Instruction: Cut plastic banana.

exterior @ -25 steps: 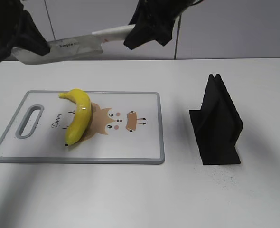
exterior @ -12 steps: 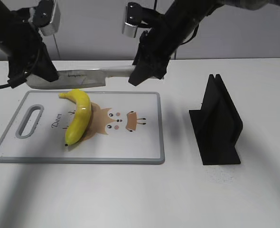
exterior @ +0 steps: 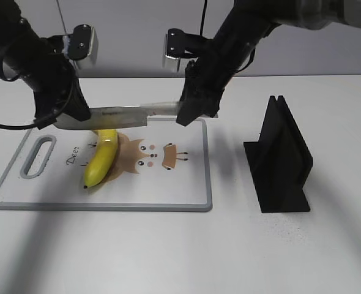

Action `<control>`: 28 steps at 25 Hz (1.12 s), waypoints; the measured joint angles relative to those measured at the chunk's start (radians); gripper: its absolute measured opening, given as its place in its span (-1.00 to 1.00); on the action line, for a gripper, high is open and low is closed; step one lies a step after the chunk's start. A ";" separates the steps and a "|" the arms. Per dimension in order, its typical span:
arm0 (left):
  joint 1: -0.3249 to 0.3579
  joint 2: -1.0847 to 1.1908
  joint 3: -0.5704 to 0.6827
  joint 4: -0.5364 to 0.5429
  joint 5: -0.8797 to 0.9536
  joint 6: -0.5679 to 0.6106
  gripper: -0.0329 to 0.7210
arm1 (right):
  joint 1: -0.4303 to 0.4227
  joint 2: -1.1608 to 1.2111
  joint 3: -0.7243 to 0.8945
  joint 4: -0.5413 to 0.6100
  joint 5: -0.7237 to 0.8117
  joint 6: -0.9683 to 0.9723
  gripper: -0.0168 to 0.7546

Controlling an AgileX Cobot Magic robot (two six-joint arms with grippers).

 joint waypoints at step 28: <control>-0.010 0.120 -0.013 -0.061 -0.048 -0.004 -0.91 | -0.004 0.074 0.000 -0.064 -0.035 0.000 -0.48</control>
